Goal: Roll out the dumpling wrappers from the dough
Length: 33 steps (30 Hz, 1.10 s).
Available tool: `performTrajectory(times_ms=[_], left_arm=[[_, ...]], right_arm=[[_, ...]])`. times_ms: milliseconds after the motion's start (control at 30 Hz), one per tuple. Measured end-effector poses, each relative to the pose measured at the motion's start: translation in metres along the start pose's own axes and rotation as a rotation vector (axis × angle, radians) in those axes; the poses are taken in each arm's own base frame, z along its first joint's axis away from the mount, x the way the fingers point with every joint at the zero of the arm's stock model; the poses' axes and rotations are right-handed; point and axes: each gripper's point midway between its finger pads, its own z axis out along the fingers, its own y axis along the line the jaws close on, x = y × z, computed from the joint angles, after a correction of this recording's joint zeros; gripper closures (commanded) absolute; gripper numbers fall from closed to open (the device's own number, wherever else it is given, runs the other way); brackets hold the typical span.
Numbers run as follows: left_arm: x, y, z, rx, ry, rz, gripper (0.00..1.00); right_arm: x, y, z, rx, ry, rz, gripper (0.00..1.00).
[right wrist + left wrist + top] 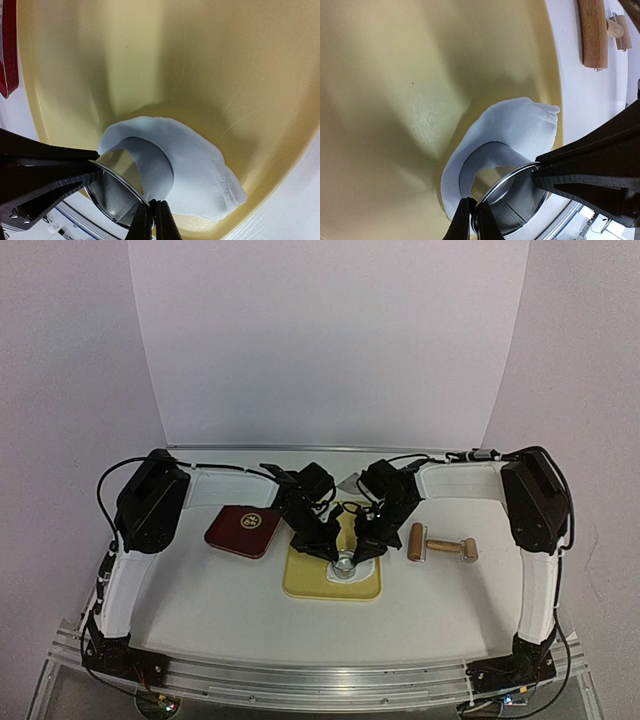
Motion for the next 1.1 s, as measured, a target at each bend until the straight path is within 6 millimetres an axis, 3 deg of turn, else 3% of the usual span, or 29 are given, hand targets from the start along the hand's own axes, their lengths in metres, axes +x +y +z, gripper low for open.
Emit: performTrajectory(times_ms=[1100], left_arm=[[0.001,0.005,0.004,0.042,-0.019,0.008,1.0]], right_arm=[[0.004,-0.01,0.013,-0.004,0.118,0.048,1.0]])
